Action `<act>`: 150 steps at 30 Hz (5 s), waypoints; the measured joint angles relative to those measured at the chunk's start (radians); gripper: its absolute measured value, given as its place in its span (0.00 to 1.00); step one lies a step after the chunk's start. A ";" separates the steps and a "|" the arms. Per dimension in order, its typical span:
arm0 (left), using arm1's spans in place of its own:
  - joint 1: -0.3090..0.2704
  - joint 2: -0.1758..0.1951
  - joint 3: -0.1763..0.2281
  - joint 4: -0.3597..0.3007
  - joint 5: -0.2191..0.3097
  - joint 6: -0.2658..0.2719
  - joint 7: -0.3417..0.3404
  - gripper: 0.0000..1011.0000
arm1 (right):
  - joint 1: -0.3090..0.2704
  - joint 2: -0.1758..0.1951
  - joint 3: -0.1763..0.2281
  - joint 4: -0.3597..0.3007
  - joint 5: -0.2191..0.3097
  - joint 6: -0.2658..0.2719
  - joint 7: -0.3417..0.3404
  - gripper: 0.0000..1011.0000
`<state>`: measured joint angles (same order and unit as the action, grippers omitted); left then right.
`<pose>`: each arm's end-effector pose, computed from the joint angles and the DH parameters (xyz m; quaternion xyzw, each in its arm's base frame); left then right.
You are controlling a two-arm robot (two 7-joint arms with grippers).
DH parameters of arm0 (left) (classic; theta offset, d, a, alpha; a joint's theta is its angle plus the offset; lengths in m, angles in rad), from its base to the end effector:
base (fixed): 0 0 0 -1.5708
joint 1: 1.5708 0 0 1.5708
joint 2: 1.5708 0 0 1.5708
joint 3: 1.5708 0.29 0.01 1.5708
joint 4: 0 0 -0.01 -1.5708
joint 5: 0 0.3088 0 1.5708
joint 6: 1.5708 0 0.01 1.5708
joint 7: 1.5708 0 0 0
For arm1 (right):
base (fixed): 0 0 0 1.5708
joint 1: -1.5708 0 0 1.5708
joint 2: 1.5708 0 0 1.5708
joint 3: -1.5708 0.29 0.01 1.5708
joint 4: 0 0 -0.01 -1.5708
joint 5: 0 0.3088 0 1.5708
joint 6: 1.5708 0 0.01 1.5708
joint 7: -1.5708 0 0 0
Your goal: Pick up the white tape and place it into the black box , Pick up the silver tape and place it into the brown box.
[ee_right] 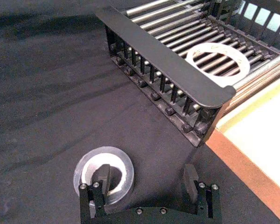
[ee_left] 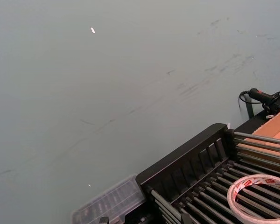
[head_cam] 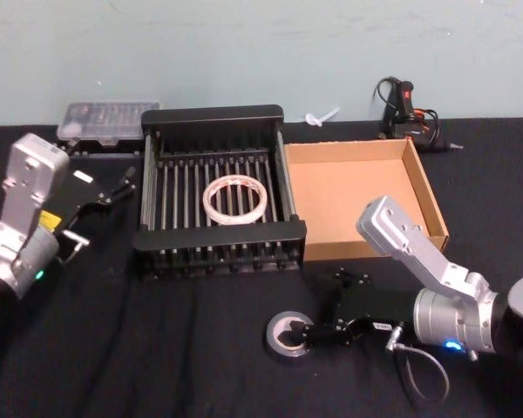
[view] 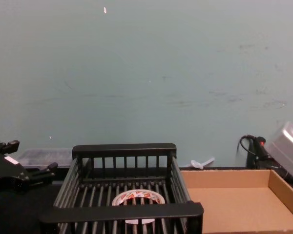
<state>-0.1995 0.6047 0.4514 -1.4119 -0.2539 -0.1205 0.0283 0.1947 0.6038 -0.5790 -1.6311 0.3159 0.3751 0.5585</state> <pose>0.3581 0.0827 -0.3023 0.1416 -0.1324 0.5799 0.7913 0.3341 -0.0127 -0.2772 -0.2643 0.0660 -0.2602 0.9263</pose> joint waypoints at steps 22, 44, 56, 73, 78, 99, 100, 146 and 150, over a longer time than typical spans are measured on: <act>0.000 0.000 0.000 0.000 0.000 0.000 0.000 0.99 | 0.058 -0.032 -0.044 0.054 -0.021 0.012 0.017 0.99; 0.000 0.000 0.000 0.000 0.000 0.000 0.000 0.99 | 0.065 -0.033 -0.052 0.058 -0.034 0.018 0.015 0.92; 0.000 0.000 0.000 0.000 0.000 0.000 0.000 0.99 | 0.064 -0.033 -0.051 0.057 -0.032 0.017 0.015 0.56; 0.000 0.000 0.000 0.000 0.000 0.000 0.000 0.99 | 0.064 -0.033 -0.051 0.057 -0.031 0.017 0.015 0.16; 0.000 0.000 0.000 0.000 0.000 0.000 0.000 0.99 | 0.064 -0.033 -0.051 0.057 -0.031 0.017 0.015 0.16; 0.000 0.000 0.000 0.000 0.000 0.000 0.000 0.99 | 0.002 0.043 0.028 -0.042 0.040 -0.057 0.005 0.16; 0.000 0.000 0.000 0.000 0.000 0.000 0.000 0.99 | 0.002 0.043 0.028 -0.042 0.040 -0.057 0.005 0.16; 0.000 0.000 0.000 0.000 0.000 0.000 0.000 0.99 | 0.245 -0.187 0.179 0.295 -0.032 -0.058 -0.189 0.16; 0.000 0.000 0.000 0.000 0.000 0.000 0.000 0.99 | 0.286 -0.222 0.170 0.375 -0.049 -0.057 -0.189 0.16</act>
<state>-0.1995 0.6047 0.4514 -1.4120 -0.2539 -0.1206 0.0283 0.4807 0.3822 -0.4088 -1.2558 0.2672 0.3181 0.3691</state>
